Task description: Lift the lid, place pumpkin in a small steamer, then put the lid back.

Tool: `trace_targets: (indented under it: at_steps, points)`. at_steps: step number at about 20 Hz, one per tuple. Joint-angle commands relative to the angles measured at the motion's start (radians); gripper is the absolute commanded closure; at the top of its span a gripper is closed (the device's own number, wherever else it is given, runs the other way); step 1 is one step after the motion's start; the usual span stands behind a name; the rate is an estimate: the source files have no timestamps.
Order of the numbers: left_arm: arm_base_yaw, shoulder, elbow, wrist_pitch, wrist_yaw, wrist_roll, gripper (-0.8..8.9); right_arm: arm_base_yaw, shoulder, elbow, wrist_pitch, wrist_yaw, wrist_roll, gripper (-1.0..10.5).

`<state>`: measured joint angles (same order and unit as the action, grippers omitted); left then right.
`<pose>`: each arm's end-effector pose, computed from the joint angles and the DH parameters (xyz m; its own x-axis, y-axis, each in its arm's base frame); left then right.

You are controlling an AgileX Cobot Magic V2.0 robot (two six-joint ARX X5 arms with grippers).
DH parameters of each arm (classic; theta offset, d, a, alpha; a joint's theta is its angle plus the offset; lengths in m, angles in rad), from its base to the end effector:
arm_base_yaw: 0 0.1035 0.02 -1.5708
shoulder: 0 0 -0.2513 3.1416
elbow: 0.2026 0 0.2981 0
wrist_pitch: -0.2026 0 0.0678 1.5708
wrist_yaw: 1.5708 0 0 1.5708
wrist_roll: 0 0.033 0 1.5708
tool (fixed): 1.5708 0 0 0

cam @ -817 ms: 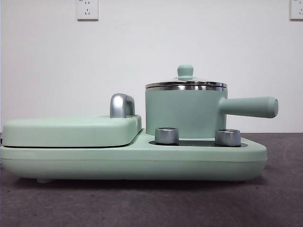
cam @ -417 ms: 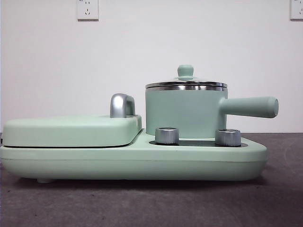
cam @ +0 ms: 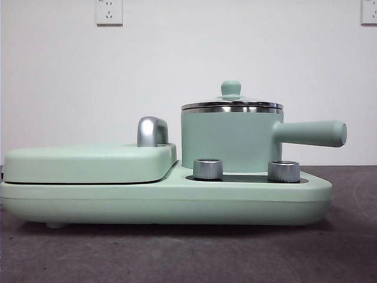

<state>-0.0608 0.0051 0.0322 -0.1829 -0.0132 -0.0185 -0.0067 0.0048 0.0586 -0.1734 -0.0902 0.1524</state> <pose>0.1583 -0.0092 0.1570 0.9868 -0.0468 -0.1551 0.0449 0.9989 -0.0162 0.1570 0.0019 0.1683 0.9894 0.0835 -0.1188 -0.0637 0.9848 0.1614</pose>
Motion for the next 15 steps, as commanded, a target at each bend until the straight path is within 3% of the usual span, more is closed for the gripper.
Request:
trace_targets:
  at_steps: [1, 9, 15]
  points:
    - [0.003, -0.001, -0.019, -0.005, -0.002, -0.001, 7.94, 0.002, -0.001, -0.007, 0.012, 0.056, -0.011, 9.3]
    - [0.003, -0.001, -0.019, -0.005, -0.003, -0.001, 7.94, 0.004, -0.001, -0.047, 0.006, 0.124, -0.017, 9.3]
    - [0.003, -0.001, -0.019, -0.005, -0.002, -0.001, 7.94, 0.011, -0.001, -0.047, 0.005, 0.084, -0.142, 9.3]
